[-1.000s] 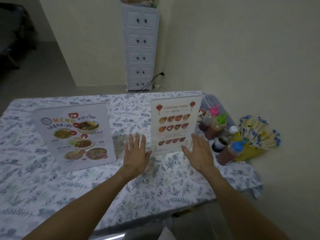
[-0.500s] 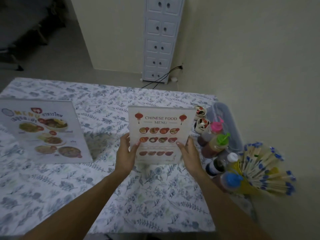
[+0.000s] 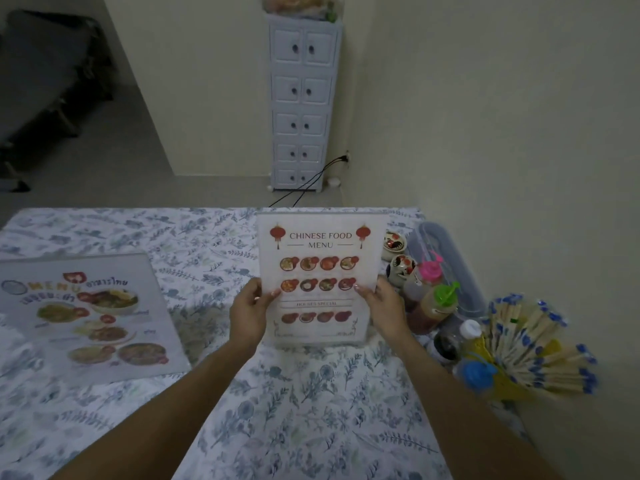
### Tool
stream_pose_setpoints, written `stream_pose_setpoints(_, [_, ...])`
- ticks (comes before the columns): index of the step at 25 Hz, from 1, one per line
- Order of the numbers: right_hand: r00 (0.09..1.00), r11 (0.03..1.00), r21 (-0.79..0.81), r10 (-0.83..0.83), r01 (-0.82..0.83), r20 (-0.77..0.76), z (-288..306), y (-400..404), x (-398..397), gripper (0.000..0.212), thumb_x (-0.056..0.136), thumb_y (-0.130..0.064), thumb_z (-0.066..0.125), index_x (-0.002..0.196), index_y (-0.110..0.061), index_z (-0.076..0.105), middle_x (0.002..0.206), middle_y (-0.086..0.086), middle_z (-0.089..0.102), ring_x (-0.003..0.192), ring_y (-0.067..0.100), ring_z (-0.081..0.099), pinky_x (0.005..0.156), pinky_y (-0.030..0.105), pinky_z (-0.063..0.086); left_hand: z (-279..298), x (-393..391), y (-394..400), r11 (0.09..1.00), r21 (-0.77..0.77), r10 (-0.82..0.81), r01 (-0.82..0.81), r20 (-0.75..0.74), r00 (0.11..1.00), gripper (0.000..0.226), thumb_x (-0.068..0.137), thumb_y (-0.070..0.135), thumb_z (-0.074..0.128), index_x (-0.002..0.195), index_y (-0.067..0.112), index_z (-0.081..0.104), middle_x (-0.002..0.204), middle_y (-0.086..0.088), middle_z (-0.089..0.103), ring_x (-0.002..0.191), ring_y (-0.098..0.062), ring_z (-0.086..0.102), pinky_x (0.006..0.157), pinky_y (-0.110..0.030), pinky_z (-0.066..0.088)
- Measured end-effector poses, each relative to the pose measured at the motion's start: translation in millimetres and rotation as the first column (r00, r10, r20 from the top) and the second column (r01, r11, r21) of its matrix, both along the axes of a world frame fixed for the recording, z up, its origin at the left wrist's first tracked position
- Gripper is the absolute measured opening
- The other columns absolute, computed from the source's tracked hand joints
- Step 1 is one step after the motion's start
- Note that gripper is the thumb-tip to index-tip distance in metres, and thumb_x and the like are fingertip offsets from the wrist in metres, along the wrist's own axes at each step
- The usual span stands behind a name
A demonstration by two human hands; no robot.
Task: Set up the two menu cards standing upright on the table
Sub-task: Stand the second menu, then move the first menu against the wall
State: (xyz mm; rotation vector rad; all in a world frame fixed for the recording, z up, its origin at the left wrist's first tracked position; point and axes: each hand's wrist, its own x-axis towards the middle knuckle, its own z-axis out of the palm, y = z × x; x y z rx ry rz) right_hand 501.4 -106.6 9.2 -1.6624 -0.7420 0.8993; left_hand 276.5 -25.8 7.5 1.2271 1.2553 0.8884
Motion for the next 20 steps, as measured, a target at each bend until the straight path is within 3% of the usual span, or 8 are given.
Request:
stream_pose_setpoints(5, [0.998, 0.995, 0.074, -0.066, 0.064, 0.018, 36, 56, 38, 0.012, 0.090, -0.017, 0.063, 0.102, -0.016, 0.063, 0.106, 0.009, 0.072, 0.095, 0.024, 0.070, 0.085, 0.048, 0.058, 37, 45, 65, 0.999, 0.029, -0.027, 0.024, 0.097, 0.995, 0.011, 0.088, 0.017, 0.064, 0.098, 0.016, 0.067, 0.100, -0.004, 0.072, 0.096, -0.024, 0.067, 0.078, -0.032, 0.053])
stream_pose_setpoints(8, [0.997, 0.995, 0.079, -0.065, 0.061, 0.050, 56, 100, 87, 0.022, 0.087, -0.024, 0.066, 0.105, -0.012, 0.064, 0.106, 0.009, 0.073, 0.095, 0.027, 0.071, 0.084, 0.052, 0.058, 55, 92, 109, 0.999, 0.040, -0.031, 0.025, 0.150, 0.988, 0.012, 0.087, 0.014, 0.065, 0.099, 0.013, 0.066, 0.096, -0.003, 0.071, 0.091, -0.023, 0.067, 0.075, -0.030, 0.053])
stream_pose_setpoints(12, [0.992, 0.992, 0.091, -0.094, 0.086, 0.087, 73, 162, 164, 0.025, 0.089, -0.016, 0.066, 0.111, -0.003, 0.063, 0.106, 0.011, 0.071, 0.095, 0.026, 0.068, 0.084, 0.044, 0.058, 66, 167, 170, 1.000, 0.025, -0.022, 0.017, 0.194, 0.981, 0.015, 0.087, 0.011, 0.066, 0.101, 0.010, 0.065, 0.097, -0.004, 0.070, 0.087, -0.020, 0.067, 0.076, -0.031, 0.054])
stream_pose_setpoints(14, [0.991, 0.992, 0.096, -0.086, 0.077, 0.100, 71, 191, 205, 0.024, 0.088, -0.016, 0.066, 0.110, -0.004, 0.064, 0.103, 0.009, 0.070, 0.096, 0.027, 0.069, 0.086, 0.043, 0.057, 60, 207, 199, 1.000, 0.019, -0.017, 0.013, 0.193, 0.981, 0.018, 0.086, 0.011, 0.066, 0.104, 0.009, 0.065, 0.100, -0.006, 0.070, 0.087, -0.021, 0.067, 0.080, -0.035, 0.055])
stream_pose_setpoints(20, [0.994, 0.995, 0.050, -0.093, 0.090, 0.060, 21, 235, 280, 0.021, 0.088, -0.014, 0.066, 0.108, -0.012, 0.066, 0.099, 0.003, 0.073, 0.098, 0.025, 0.070, 0.088, 0.044, 0.058, 16, 284, 239, 0.999, -0.054, 0.018, -0.008, 0.192, 0.981, 0.012, 0.086, 0.007, 0.065, 0.098, 0.010, 0.065, 0.092, -0.002, 0.070, 0.081, -0.015, 0.066, 0.068, -0.025, 0.052])
